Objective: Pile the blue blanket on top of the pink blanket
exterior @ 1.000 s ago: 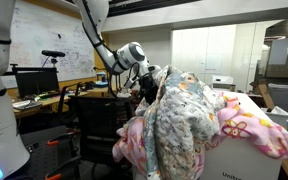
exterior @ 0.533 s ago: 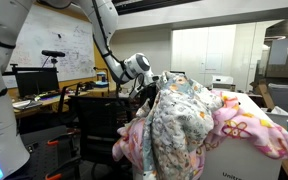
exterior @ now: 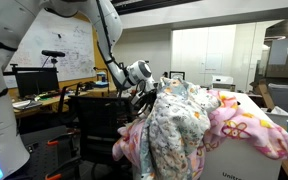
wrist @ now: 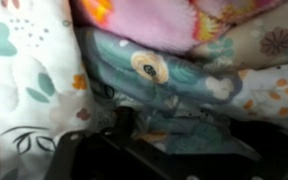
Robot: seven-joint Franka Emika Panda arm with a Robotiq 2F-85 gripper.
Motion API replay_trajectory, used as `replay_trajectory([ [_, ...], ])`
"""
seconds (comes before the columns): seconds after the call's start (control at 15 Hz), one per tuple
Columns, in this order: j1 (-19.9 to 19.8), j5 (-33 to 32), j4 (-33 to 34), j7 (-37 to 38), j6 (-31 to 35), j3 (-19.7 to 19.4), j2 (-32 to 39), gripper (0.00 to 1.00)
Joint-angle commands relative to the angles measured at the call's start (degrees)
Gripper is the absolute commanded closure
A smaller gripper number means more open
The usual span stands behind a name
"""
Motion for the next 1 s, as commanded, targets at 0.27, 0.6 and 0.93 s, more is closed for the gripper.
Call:
replay_trajectory([
  [0.27, 0.44, 2.97, -9.84, -0.59, 0.34, 2.08, -12.56, 0.0],
  [0.6, 0.34, 8.57, -15.31, -4.07, -1.92, 4.94, -23.16, 0.0],
  [0.93, -0.36, 9.14, -14.95, -3.7, -5.01, 6.54, -29.78, 0.0],
])
